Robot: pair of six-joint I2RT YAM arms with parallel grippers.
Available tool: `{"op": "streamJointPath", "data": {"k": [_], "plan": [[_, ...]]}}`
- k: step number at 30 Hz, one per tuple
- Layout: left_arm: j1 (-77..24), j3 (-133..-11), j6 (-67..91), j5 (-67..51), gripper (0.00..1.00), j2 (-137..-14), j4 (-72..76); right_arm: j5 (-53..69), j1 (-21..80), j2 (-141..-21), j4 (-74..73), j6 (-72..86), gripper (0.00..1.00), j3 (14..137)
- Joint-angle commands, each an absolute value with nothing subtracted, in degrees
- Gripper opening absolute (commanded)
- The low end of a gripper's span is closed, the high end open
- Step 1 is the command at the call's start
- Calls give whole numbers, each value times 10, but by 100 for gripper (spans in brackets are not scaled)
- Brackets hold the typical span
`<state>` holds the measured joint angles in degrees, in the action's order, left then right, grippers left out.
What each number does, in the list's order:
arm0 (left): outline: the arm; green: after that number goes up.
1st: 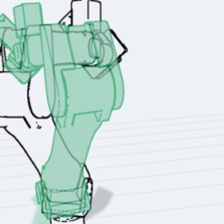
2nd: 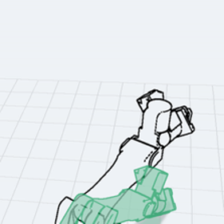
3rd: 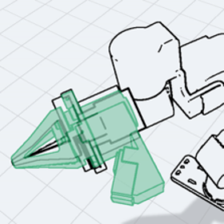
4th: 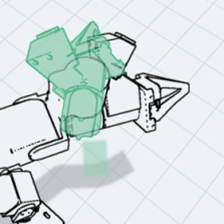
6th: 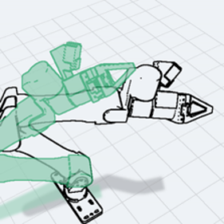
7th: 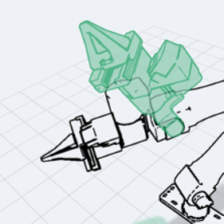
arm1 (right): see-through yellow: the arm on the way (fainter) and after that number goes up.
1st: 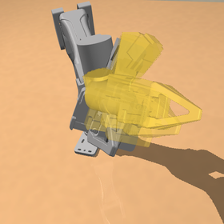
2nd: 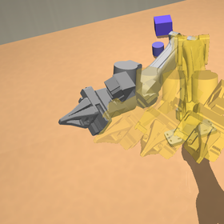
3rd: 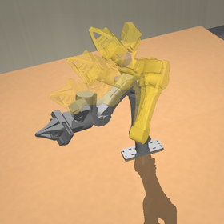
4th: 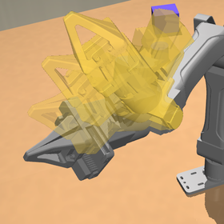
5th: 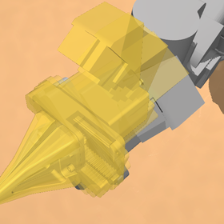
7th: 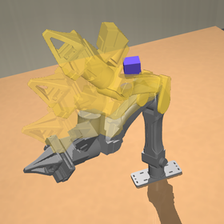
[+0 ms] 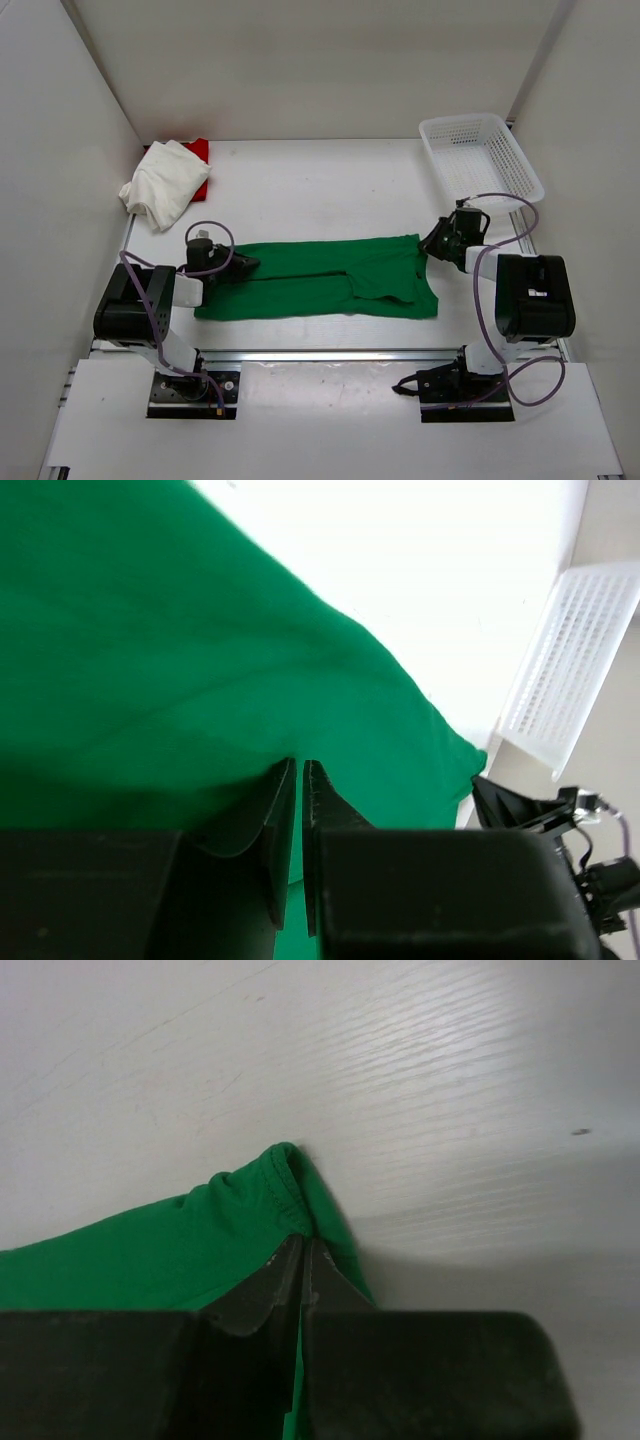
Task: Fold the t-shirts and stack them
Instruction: Rotate the tshirt 90 degrees
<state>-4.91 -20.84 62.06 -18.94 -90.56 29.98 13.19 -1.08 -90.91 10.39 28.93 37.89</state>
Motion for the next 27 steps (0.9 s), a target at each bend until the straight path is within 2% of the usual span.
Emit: {"op": "streamJointPath", "data": {"k": [1,4,7,10,12,15,16,20,24,27], "plan": [[-26,-181,641,-171,20,-885,302,98,-37,-897,125,300,0,379],[-15,-156,678,-167,20,-859,350,105,-27,-875,111,296,9,387],[-37,-174,670,-163,25,-815,332,76,10,-845,77,284,34,403],[-83,-252,592,-137,29,-761,233,51,33,-790,41,280,42,403],[-113,-291,555,-113,31,-722,196,53,54,-752,33,286,41,388],[-155,-291,523,-105,33,-693,172,56,112,-717,25,300,27,346],[-167,-292,513,-110,32,-688,161,55,146,-716,27,310,19,326],[-219,-292,457,-134,30,-700,99,54,231,-764,39,333,6,298],[-226,-272,444,-188,30,-699,77,96,237,-858,68,343,5,320],[-225,-256,445,-198,32,-673,73,129,207,-954,64,324,4,396]]}}
